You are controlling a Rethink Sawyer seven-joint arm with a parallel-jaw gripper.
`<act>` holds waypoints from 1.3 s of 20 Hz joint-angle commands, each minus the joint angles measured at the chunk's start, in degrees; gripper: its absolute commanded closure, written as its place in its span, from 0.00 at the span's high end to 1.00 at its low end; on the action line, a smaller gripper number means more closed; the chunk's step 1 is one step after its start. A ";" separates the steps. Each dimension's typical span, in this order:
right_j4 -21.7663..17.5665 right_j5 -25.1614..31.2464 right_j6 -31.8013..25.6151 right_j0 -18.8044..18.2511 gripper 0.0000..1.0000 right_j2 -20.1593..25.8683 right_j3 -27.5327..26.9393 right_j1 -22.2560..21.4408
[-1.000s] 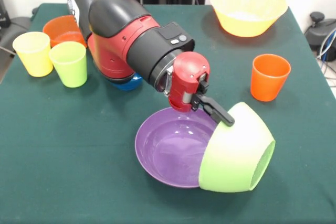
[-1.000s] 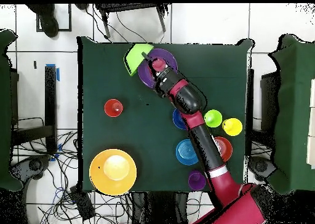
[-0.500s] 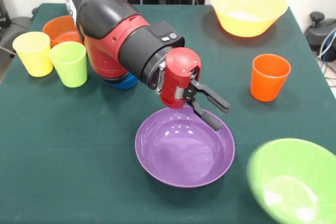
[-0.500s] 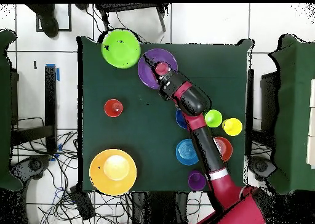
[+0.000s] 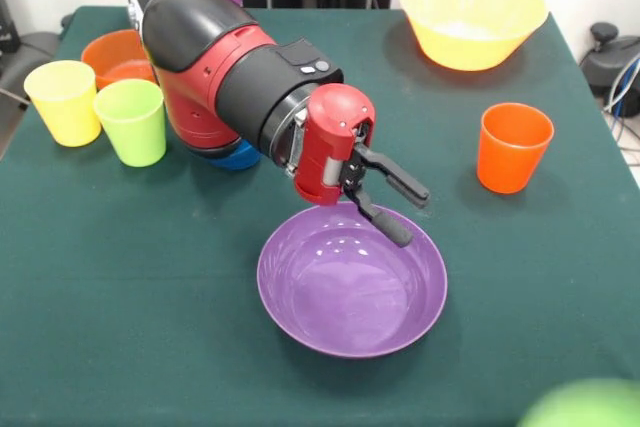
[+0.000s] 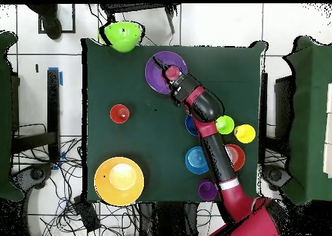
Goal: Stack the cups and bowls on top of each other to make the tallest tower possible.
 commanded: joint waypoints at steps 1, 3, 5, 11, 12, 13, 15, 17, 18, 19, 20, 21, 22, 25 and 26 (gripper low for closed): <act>-2.23 3.15 -20.21 0.88 1.00 -5.81 -6.96 6.32; -2.51 2.57 -19.64 1.08 1.00 -6.02 -6.86 5.72; -3.76 0.59 -16.05 1.82 1.00 -7.16 -6.05 2.83; -10.36 -15.63 11.10 9.38 1.00 -16.44 0.81 -19.80; -10.06 -19.08 16.97 12.41 1.00 -19.85 1.96 -26.06; -9.11 -20.58 18.80 13.85 1.00 -21.45 2.56 -28.73; -6.49 -23.33 22.18 17.08 1.00 -24.80 3.86 -34.18; -3.86 -25.21 22.92 19.21 1.00 -27.28 4.59 -36.73; -2.28 -25.57 24.77 21.21 1.00 -30.21 5.29 -39.62; -0.98 -25.01 26.06 22.74 1.00 -32.66 5.86 -42.12; 0.00 -24.53 27.77 25.39 1.00 -36.48 6.70 -46.97; 0.77 -24.13 28.10 26.41 1.00 -38.04 7.39 -49.34; 2.42 -21.85 29.72 28.11 1.00 -40.37 8.77 -53.33; 5.53 -19.62 31.57 30.14 1.00 -42.83 11.60 -59.28; 6.67 -18.60 32.58 31.06 1.00 -43.86 12.35 -61.20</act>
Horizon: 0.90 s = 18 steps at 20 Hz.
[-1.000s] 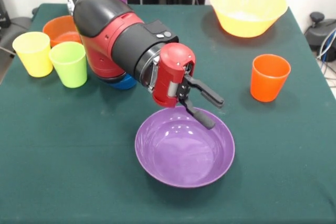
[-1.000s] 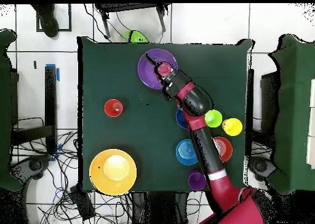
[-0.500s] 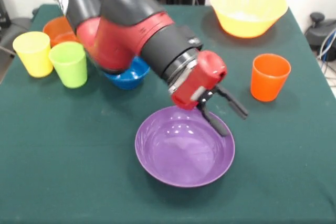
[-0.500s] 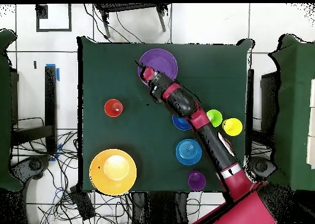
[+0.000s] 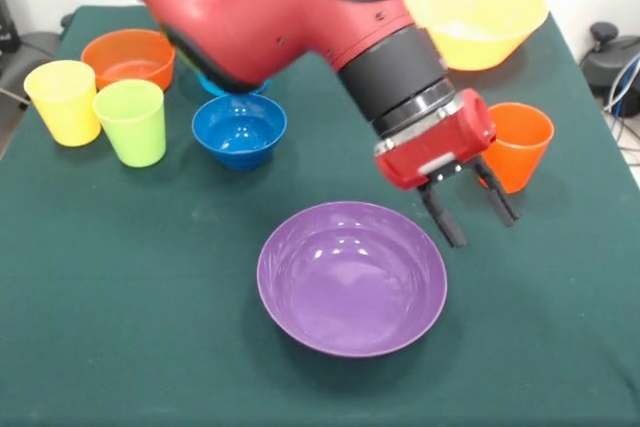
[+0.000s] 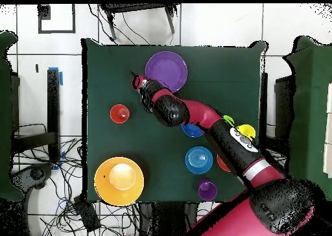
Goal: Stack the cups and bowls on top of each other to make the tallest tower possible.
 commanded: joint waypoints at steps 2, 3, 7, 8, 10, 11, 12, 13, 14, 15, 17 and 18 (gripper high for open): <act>7.39 4.31 15.91 7.54 1.00 -17.76 5.20 -22.52; 7.72 4.38 15.73 7.70 1.00 -17.88 5.27 -22.72; 9.86 6.10 16.77 9.68 1.00 -19.97 5.94 -24.43; 10.69 7.06 17.19 10.49 1.00 -20.81 6.34 -25.21; 12.18 8.86 17.39 11.43 1.00 -21.79 7.16 -26.32; 12.59 9.52 16.88 11.64 1.00 -22.02 7.35 -26.68; 13.00 10.35 16.39 11.97 1.00 -22.41 7.55 -26.99; 13.41 11.19 15.90 12.31 1.00 -22.79 7.75 -27.30; 13.82 11.34 15.80 12.68 1.00 -23.18 8.07 -27.37; 14.04 11.32 15.55 12.86 1.00 -23.40 8.25 -27.33; 14.54 11.29 15.17 13.32 1.00 -23.64 8.61 -26.83; 14.65 11.20 14.94 13.59 1.00 -23.81 8.89 -26.58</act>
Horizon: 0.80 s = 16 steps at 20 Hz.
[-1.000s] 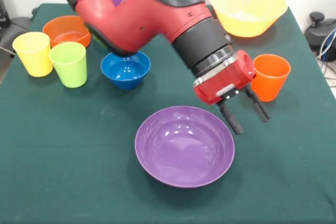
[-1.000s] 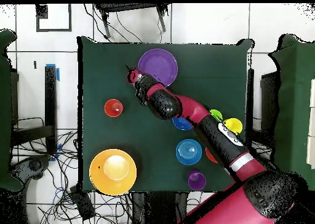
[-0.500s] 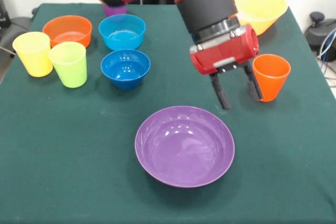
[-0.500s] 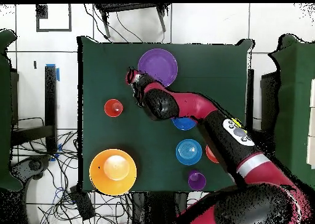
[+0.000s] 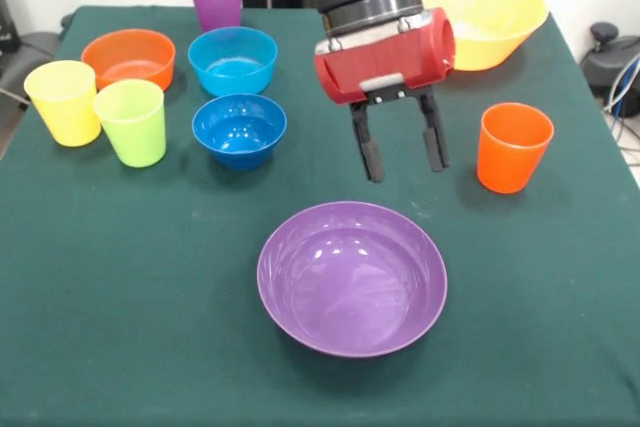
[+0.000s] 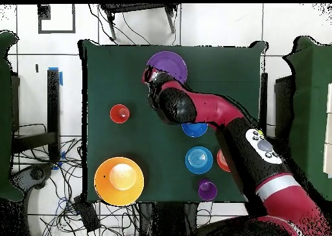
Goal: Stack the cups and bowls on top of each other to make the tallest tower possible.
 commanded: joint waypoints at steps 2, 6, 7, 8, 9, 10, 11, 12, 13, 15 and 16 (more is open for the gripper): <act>2.66 8.87 6.95 3.24 1.00 -6.70 5.16 -1.31; 3.84 11.32 5.85 3.37 1.00 -5.80 6.28 -1.49; 4.15 11.93 5.65 3.47 1.00 -5.63 6.60 -1.67; 4.57 12.91 5.53 3.69 1.00 -5.48 7.24 -2.09; 4.88 13.31 5.40 3.63 1.00 -5.23 7.67 -2.28; 5.60 14.90 5.18 3.48 1.00 -4.71 8.22 -2.58; 5.84 14.98 5.25 3.45 1.00 -4.46 8.66 -2.77; 6.17 14.78 5.58 3.50 1.00 -4.05 9.55 -2.92; 6.46 15.24 5.57 3.64 1.00 -4.00 9.84 -3.10; 6.76 16.21 5.39 4.23 1.00 -4.20 10.42 -3.40; 7.04 16.82 5.29 4.46 1.00 -4.08 10.90 -3.26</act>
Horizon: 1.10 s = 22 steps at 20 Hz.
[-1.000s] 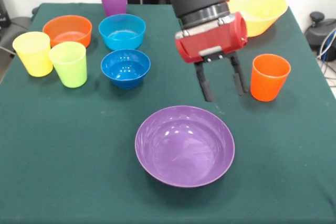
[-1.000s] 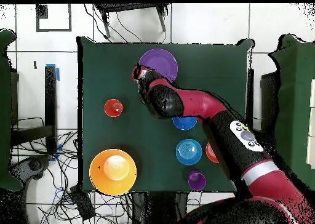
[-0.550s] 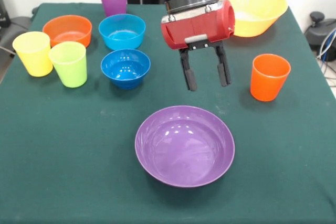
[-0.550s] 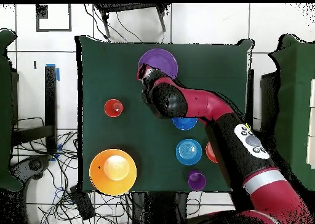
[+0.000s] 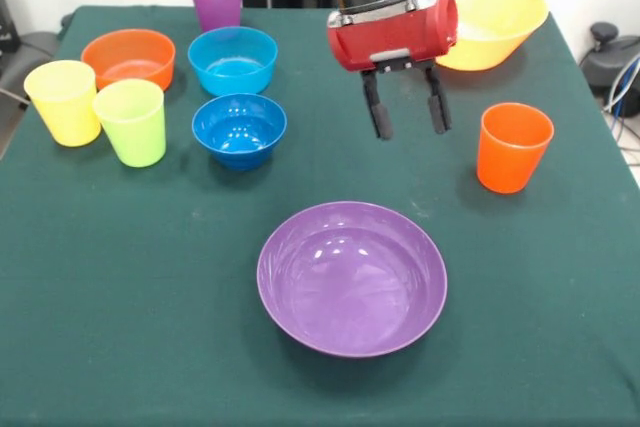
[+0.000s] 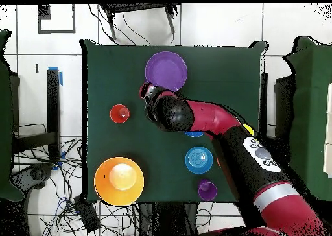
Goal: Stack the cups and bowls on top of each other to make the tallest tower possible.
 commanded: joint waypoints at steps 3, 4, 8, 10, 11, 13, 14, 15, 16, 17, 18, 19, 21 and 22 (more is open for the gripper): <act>2.86 9.38 6.38 4.11 1.00 -2.23 6.53 -1.14; 3.39 9.38 7.49 4.85 1.00 -3.05 6.92 -1.81; 4.01 12.65 7.23 6.82 1.00 -4.91 6.80 -2.27; 3.77 14.05 5.53 6.80 1.00 -4.51 6.87 -1.72; 3.34 14.48 4.56 6.63 1.00 -4.21 7.01 -1.81; 2.46 15.34 2.63 6.27 1.00 -3.61 7.31 -2.00; 1.34 15.66 1.18 6.13 1.00 -3.53 7.21 -2.35; 0.88 16.13 0.34 5.92 1.00 -3.36 7.10 -2.42; 0.34 17.92 -1.45 5.37 1.00 -3.00 6.38 -2.30; -0.03 18.35 -2.17 5.05 1.00 -2.73 6.30 -2.39; -0.66 19.02 -3.39 4.54 1.00 -2.39 6.28 -2.70; -1.02 19.26 -3.83 4.34 1.00 -2.19 6.41 -2.87; -2.09 18.94 -4.50 4.14 1.00 -2.04 6.49 -3.18; -2.55 18.98 -4.75 4.30 1.00 -2.15 5.88 -3.02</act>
